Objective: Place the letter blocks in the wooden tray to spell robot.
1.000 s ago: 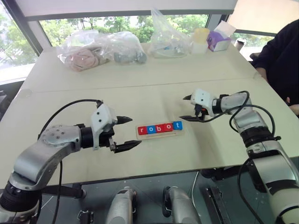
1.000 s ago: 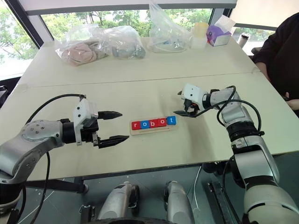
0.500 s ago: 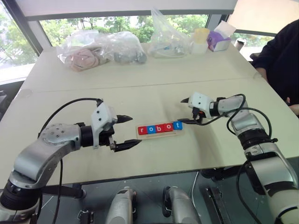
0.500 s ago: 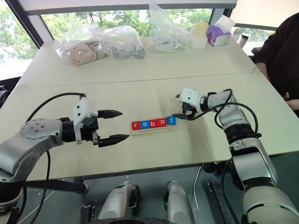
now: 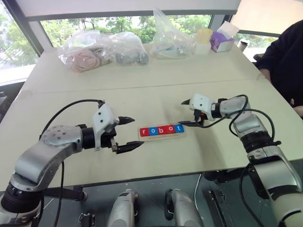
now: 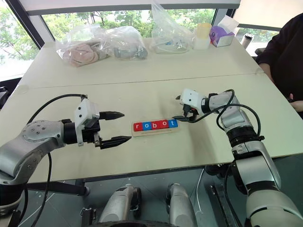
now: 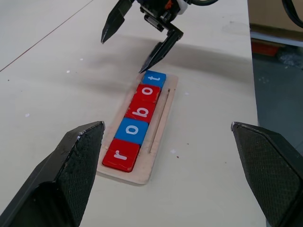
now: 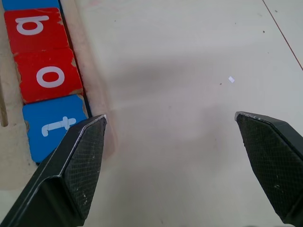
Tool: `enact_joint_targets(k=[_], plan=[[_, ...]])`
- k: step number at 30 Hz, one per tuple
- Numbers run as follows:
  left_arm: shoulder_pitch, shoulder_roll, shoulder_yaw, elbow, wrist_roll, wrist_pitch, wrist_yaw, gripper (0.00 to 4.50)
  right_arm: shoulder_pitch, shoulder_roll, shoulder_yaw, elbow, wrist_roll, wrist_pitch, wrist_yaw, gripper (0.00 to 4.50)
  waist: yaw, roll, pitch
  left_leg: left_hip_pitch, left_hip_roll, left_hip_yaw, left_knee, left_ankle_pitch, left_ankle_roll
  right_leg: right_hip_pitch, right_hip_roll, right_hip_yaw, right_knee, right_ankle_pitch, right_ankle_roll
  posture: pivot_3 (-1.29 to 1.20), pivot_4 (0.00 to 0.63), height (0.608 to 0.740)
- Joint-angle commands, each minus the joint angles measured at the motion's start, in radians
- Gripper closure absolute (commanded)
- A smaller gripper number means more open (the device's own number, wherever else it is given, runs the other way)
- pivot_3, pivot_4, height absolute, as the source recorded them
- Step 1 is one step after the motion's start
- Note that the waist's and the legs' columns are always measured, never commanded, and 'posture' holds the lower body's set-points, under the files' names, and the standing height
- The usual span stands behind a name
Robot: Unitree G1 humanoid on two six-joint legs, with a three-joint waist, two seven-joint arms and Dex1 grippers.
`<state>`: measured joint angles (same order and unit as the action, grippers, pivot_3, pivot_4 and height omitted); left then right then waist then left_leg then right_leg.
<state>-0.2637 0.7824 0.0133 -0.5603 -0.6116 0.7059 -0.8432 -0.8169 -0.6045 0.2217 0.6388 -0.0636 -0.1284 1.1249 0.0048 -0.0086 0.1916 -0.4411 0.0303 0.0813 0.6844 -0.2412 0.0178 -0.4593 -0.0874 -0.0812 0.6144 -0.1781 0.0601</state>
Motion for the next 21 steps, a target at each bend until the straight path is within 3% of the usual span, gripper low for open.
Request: enact_joint_targets(k=[1,8,13,16,21], plan=[[-0.008,0.000,0.004,-0.016,0.002,-0.015,0.000,0.00,-0.013,0.005,-0.030,-0.030,0.011,-0.003,-0.033,0.05,0.000,0.000,0.000,0.000,0.000,0.000,0.000,0.000,0.000,0.000,0.000,0.000,0.000,0.000,0.000,0.00,0.150,0.725],[0.013,0.000,0.035,-0.033,-0.034,0.021,0.018,0.00,-0.006,-0.064,-0.077,-0.103,0.043,0.078,-0.042,0.05,0.003,0.000,0.000,0.000,0.000,0.000,0.000,0.000,0.000,0.000,0.000,0.000,0.000,0.000,0.000,0.00,0.150,0.725],[0.076,0.038,0.105,-0.060,-0.075,0.054,0.019,0.00,0.210,-0.236,-0.170,-0.514,0.231,0.466,0.108,0.05,0.012,0.000,0.000,-0.001,0.000,-0.002,-0.001,0.000,0.000,0.000,0.000,0.000,-0.001,-0.001,0.001,0.00,0.150,0.725],[0.121,0.067,0.156,-0.055,-0.071,0.043,0.007,0.00,0.346,-0.321,-0.254,-0.736,0.336,0.659,0.114,0.05,0.007,0.000,0.000,0.000,0.001,-0.001,-0.001,0.000,0.000,0.000,-0.001,0.000,-0.001,0.000,0.000,0.00,0.150,0.725],[0.128,0.077,0.184,-0.045,-0.076,0.044,0.017,0.00,0.458,-0.373,-0.334,-0.919,0.436,0.829,0.076,0.05,0.004,0.001,0.000,0.003,0.003,0.000,-0.001,-0.002,-0.002,0.000,-0.001,0.000,-0.001,-0.001,0.001,0.00,0.150,0.725]])
